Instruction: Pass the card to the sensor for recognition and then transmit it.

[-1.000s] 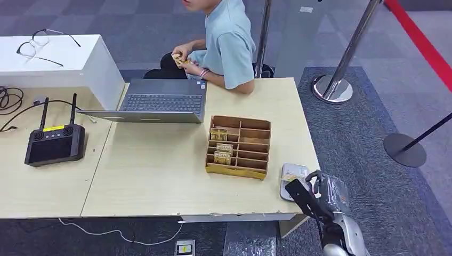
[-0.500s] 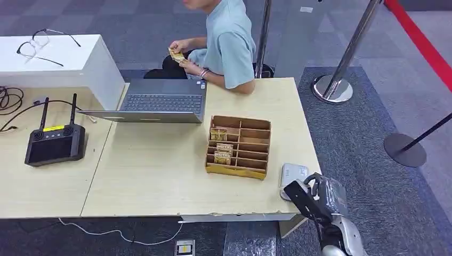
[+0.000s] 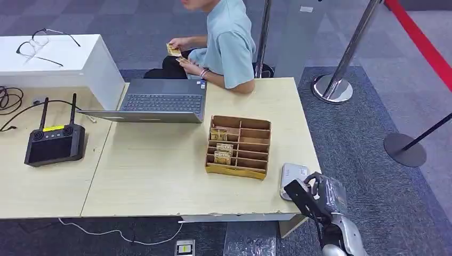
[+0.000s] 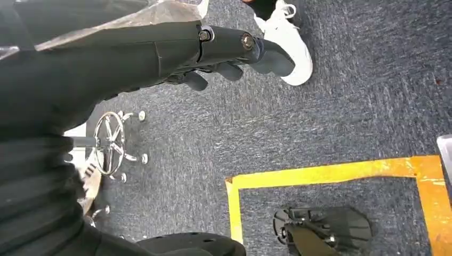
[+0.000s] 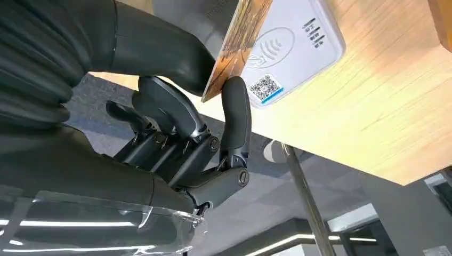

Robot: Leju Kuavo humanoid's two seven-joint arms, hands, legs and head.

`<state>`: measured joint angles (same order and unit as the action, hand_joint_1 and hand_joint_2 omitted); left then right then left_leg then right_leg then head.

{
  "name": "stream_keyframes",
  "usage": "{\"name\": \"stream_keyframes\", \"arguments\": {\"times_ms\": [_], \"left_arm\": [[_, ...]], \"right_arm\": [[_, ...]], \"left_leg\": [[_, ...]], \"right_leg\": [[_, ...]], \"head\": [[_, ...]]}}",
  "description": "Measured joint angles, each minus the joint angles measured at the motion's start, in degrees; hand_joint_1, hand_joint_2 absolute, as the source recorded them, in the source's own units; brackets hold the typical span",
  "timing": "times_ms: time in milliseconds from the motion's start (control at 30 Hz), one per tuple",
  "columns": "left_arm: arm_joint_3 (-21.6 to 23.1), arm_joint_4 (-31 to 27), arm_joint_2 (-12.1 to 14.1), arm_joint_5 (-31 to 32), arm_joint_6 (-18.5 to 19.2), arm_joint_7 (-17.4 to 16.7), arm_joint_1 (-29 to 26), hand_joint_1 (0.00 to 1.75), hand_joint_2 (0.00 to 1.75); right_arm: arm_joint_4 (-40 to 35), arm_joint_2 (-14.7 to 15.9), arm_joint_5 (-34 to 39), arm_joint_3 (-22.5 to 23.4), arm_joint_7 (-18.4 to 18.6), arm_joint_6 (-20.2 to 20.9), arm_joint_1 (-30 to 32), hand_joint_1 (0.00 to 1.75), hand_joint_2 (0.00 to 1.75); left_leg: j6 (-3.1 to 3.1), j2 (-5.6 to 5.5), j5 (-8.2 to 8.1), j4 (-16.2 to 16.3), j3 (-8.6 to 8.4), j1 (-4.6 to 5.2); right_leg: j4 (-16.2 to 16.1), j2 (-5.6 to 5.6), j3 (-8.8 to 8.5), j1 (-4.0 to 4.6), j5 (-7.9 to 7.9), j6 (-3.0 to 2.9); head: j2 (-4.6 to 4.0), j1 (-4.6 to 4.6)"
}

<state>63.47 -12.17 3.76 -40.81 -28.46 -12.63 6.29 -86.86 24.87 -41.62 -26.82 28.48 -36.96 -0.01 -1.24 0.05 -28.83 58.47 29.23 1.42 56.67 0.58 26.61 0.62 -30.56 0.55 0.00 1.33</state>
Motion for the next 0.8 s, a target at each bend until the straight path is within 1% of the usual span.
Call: {"name": "stream_keyframes", "arguments": {"times_ms": [233, 500, 800], "left_arm": [[0.0, 0.0, -0.1, 0.0, 0.2, 0.0, 0.0, 0.0, 1.75], [0.0, 0.0, -0.2, 0.3, 0.3, 0.2, 0.0, 0.0, 1.75], [0.0, 0.0, -0.2, 0.6, 0.8, 0.5, 0.0, 0.0, 1.75]], "right_arm": [[-0.2, 0.0, 0.2, 0.0, -0.1, 0.0, -0.4, 1.75, 1.75], [-2.6, 0.0, 0.2, 0.2, -0.1, 0.3, -1.7, 1.75, 1.75], [-5.7, 0.4, -0.9, 0.3, -0.1, 2.9, -3.4, 1.75, 1.75]], "left_leg": [[0.0, 0.0, 0.0, 0.0, 0.02, 0.0], [0.0, 0.0, 0.0, 0.0, 0.02, 0.0], [0.0, 0.0, 0.0, 0.0, 0.03, 0.0]], "right_leg": [[0.0, 0.0, 0.01, 0.0, 0.0, 0.0], [0.0, 0.0, 0.02, 0.0, 0.0, 0.0], [0.0, 0.0, 0.03, 0.0, 0.0, 0.0]], "head": [[0.0, 0.0], [0.0, 0.0], [0.0, 0.0]]}}
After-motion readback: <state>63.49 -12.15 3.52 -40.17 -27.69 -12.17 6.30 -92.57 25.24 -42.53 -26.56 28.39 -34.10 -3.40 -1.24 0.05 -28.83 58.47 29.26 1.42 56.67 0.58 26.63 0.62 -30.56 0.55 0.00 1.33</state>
